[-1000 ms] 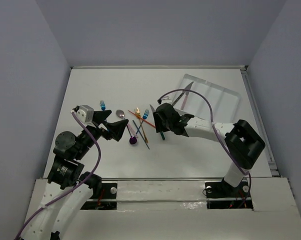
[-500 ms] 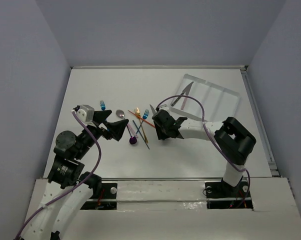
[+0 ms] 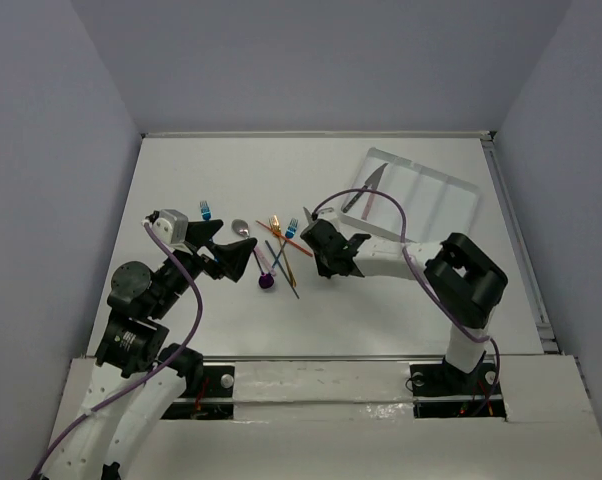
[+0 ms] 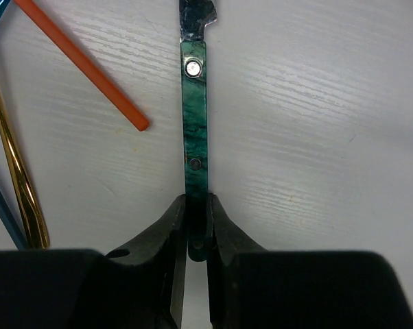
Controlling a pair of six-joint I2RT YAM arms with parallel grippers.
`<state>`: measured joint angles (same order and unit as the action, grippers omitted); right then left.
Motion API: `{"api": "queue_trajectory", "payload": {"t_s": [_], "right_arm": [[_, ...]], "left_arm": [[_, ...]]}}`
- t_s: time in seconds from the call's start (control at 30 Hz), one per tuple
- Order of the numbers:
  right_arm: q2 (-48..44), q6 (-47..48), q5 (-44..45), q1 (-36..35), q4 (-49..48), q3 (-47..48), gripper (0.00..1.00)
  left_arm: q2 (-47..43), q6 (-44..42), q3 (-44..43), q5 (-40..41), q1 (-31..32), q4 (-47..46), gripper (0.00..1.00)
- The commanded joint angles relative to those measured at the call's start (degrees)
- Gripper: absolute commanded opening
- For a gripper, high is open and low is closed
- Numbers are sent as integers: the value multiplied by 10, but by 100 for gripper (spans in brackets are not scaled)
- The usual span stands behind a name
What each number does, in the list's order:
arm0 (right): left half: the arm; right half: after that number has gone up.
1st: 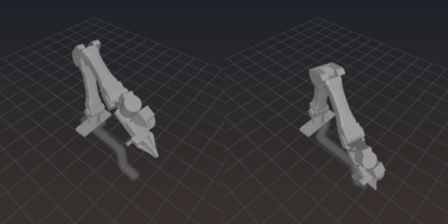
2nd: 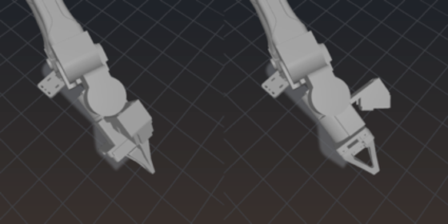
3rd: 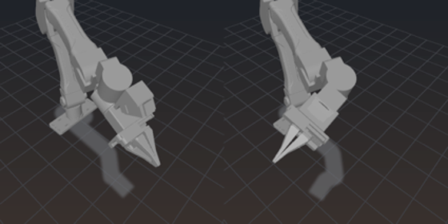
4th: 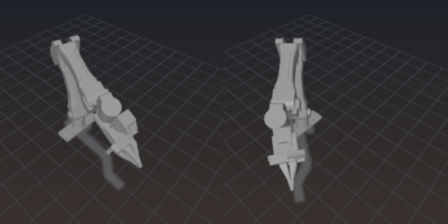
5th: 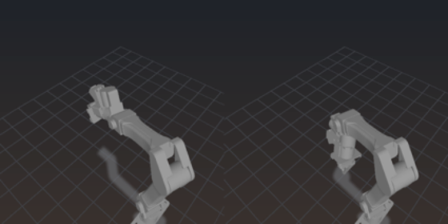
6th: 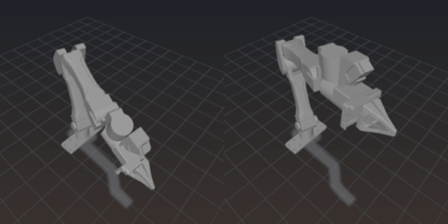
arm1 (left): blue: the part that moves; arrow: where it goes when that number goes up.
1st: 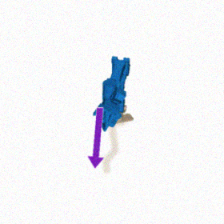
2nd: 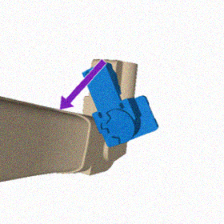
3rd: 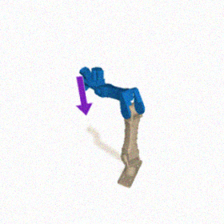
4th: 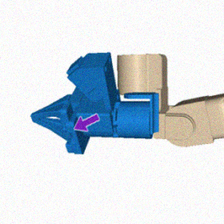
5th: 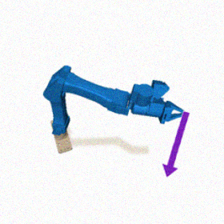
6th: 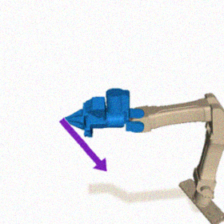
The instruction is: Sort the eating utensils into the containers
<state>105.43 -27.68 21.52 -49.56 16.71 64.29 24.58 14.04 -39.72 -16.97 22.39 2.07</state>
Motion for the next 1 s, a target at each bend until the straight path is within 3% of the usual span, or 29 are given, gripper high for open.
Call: {"api": "queue_trajectory", "payload": {"t_s": [0.0, 0.37, 0.7, 0.97], "right_arm": [[-29, -9, 40, -3, 13, 3, 2], [-127, 11, 77, 14, -67, 7, 0], [-117, -102, 92, 136, -157, 37, 0], [-45, -143, 80, 213, -157, 88, 0]], "left_arm": [[-2, 1, 0, -9, -3, -22, 99], [-4, 2, 0, -11, -3, -22, 99], [-10, 4, 1, -16, -3, -22, 99], [-10, 2, -1, -13, 13, -22, 99]]}}
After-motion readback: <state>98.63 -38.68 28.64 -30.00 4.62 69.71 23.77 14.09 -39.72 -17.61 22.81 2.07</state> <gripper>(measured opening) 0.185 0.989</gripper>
